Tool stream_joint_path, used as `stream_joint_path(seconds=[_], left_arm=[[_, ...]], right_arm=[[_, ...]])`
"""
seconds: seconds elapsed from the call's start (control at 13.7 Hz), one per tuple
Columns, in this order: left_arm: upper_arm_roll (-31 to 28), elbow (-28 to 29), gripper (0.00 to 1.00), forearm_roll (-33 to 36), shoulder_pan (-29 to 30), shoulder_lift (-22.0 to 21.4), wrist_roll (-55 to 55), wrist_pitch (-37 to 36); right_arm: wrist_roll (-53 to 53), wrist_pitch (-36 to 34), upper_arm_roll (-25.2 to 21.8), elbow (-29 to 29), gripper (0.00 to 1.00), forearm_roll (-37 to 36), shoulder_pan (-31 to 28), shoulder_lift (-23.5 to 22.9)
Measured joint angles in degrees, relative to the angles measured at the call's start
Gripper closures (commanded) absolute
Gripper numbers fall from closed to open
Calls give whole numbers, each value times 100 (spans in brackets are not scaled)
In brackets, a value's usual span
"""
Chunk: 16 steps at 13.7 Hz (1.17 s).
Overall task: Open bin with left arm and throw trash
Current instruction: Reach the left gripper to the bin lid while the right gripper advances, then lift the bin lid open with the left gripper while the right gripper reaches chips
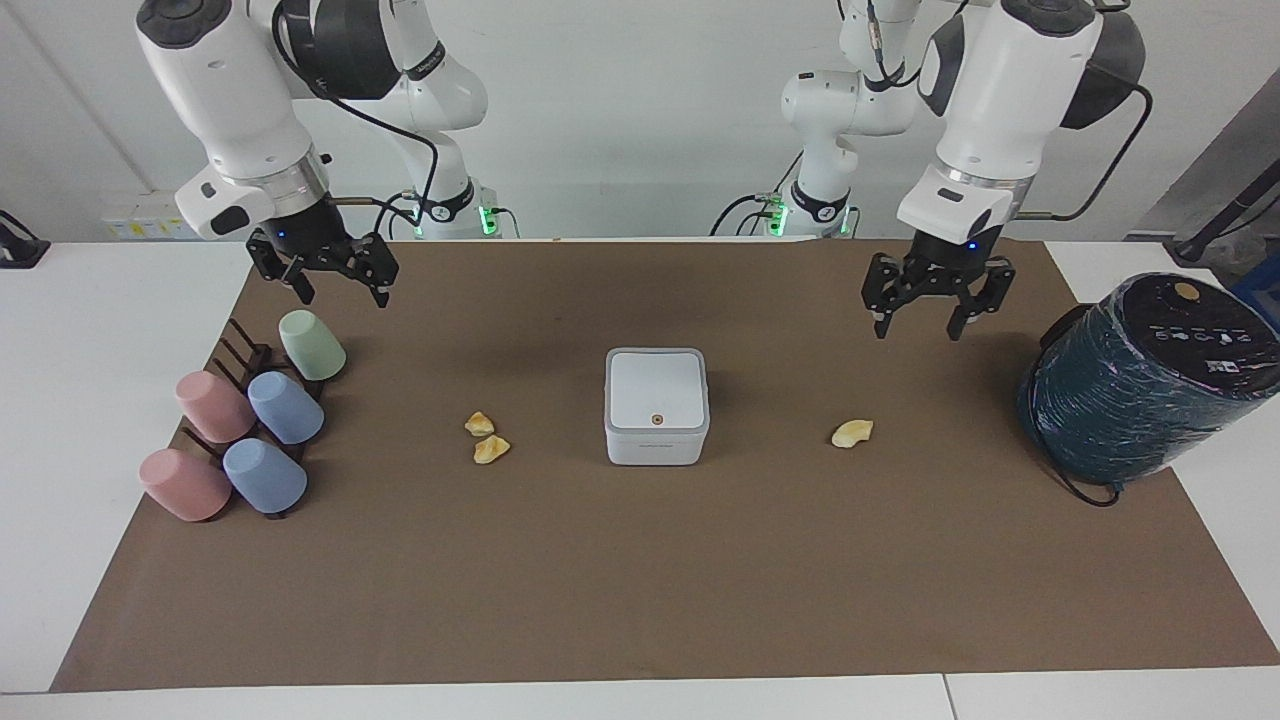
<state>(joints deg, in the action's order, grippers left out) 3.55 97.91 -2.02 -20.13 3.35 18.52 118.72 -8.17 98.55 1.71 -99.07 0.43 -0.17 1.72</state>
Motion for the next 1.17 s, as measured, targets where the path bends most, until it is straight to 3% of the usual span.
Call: stream_joint_path(seconds=[0.22,0.51,0.73,1.17], left_arm=[[11,471,94,-1,-659,281,830,1172],[4,638,94,-1,-874,763,1055,2313],[6,737,94,-1,-911,843,1055,2551],[7,846,94,-1,-1262,1116,1073,2613]], right_arm=[[0,507,32,-309,0,0,78,-1],[0,1310,76,-997,0,2,332,-16],[0,2175,80,-1506,0,3,519,-242],[0,3923,87,-1821,0,3,964,-1420]])
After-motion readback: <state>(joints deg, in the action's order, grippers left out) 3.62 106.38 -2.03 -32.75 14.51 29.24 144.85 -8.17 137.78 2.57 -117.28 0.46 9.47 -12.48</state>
